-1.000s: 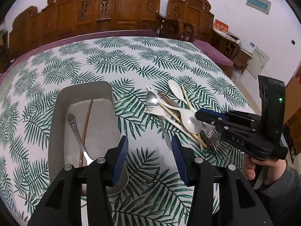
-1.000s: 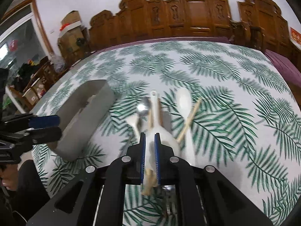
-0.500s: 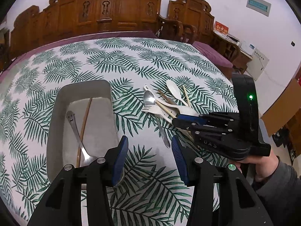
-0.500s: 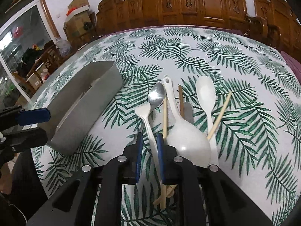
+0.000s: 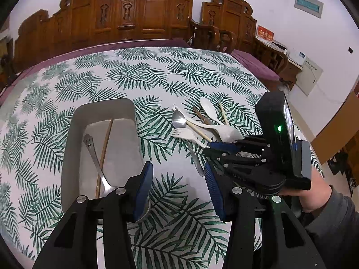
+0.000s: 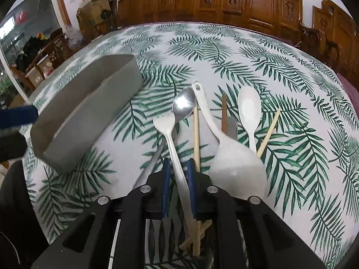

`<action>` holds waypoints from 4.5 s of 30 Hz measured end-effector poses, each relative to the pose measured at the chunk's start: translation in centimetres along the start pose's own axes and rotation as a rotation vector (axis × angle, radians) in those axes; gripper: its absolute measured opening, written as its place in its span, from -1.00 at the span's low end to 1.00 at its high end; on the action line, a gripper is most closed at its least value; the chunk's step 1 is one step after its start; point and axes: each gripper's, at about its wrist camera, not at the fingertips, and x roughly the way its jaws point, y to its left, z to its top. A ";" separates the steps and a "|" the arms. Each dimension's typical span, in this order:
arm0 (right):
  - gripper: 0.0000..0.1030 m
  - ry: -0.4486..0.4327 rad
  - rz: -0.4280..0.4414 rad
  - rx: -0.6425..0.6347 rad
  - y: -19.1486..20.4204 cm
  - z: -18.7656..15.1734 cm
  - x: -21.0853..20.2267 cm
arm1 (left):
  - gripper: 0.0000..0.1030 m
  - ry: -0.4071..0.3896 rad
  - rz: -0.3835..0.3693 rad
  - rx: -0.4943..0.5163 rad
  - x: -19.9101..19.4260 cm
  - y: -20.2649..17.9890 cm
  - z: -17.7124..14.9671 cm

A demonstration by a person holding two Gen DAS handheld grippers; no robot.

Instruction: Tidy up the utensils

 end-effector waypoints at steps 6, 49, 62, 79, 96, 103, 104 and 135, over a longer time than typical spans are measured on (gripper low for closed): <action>-0.81 -0.006 0.015 -0.009 0.2 0.0 -0.1 | -0.12 0.008 0.006 0.014 0.5 -0.6 0.2; -0.81 -0.218 0.030 0.277 -7.7 0.1 -5.3 | -0.63 0.208 0.068 -0.060 16.1 -0.5 7.6; -0.81 -0.217 0.033 0.281 -7.7 0.0 -5.3 | -0.91 0.213 0.082 -0.031 16.6 -0.9 7.5; -0.81 -0.212 0.035 0.281 -7.8 0.0 -5.1 | -0.11 0.209 0.093 -0.030 17.4 -1.3 8.6; -0.81 -0.209 0.026 0.271 -7.4 0.1 -5.2 | -0.48 0.156 0.079 -0.022 14.3 -0.8 7.8; -0.81 -0.225 0.021 0.253 -6.6 0.3 -5.6 | -0.49 0.046 0.054 0.003 9.4 -1.4 8.3; -0.81 -0.225 0.019 0.251 -6.4 0.3 -5.7 | -0.49 0.030 0.055 0.006 8.7 -1.4 8.4; -0.81 -0.240 -0.014 0.118 0.4 0.5 -7.2 | -0.50 -0.190 0.045 0.005 -5.9 3.8 7.6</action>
